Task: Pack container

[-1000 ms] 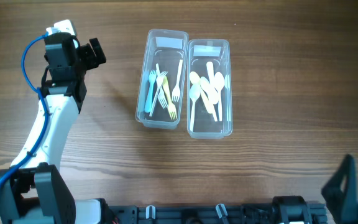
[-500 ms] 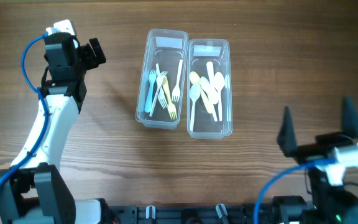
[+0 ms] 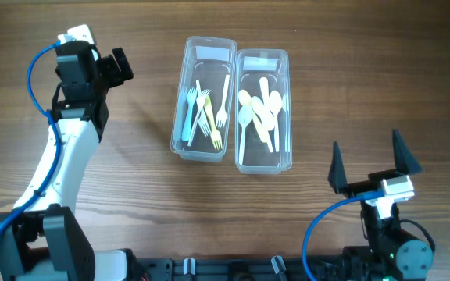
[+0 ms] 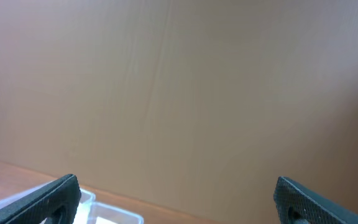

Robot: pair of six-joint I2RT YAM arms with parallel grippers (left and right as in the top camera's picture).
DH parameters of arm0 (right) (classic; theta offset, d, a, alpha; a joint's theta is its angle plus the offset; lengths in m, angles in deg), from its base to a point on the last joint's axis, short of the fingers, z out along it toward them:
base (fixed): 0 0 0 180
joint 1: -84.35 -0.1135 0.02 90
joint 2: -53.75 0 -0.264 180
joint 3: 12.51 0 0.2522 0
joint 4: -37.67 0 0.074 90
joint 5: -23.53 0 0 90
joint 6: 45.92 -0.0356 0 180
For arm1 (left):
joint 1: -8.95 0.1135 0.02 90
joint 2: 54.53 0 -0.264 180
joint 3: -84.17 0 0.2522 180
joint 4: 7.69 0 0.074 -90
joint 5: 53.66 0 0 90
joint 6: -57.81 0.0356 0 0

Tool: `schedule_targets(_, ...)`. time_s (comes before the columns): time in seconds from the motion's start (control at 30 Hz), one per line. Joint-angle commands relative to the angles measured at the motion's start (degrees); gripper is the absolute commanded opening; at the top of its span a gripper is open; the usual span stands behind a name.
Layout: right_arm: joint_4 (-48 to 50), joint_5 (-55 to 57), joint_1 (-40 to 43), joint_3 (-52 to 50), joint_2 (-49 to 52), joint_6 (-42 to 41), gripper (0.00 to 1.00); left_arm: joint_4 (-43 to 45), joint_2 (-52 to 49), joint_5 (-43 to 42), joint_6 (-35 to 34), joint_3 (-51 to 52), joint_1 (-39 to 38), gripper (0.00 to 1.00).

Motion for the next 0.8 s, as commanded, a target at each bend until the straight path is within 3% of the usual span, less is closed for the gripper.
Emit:
schedule_targets(0.0,0.81,2.60,-0.02,-2.38,-0.94,0.09,1.00,0.17,1.05,0.55,-0.28,-0.28,0.24,1.00)
schedule_targets(0.57,1.53,10.21,-0.02,-7.28,-0.94,-0.66,1.00,0.17,1.05,0.55,-0.28,-0.28,0.24,1.00)
schedule_targets(0.77,-0.02,18.88,-0.02,-7.28,-0.94,-11.52,1.00,0.17,1.05,0.55,-0.28,-0.28,0.26,1.00)
